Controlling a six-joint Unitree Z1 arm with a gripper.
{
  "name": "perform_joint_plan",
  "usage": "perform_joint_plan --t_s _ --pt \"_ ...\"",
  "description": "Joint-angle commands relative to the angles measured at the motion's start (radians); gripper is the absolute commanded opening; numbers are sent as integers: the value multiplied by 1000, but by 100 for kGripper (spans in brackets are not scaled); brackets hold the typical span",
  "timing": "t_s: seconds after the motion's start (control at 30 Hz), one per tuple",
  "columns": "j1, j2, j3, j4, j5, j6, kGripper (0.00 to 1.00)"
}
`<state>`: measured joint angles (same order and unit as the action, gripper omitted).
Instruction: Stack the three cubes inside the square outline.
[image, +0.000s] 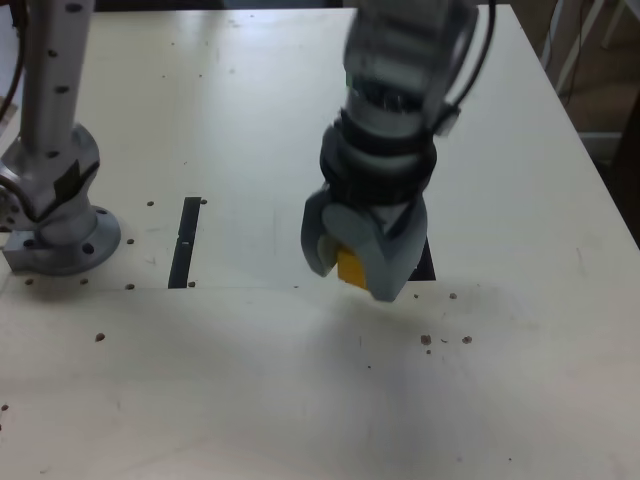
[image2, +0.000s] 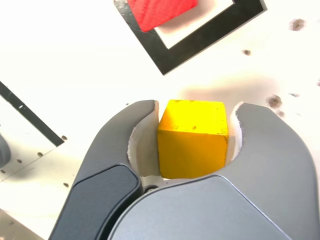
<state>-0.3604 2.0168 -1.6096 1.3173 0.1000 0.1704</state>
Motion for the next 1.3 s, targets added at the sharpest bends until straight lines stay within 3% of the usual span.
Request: perform_joint_plan --t_s 0.0,0.23,0.77,1.27 --pt "2 -39 -33 52 13 -2 27" --pt "44 -80 -82 113 27 -2 27" --pt "187 48 -106 80 19 -28 29" --pt "238 59 -84 65 33 -32 29"
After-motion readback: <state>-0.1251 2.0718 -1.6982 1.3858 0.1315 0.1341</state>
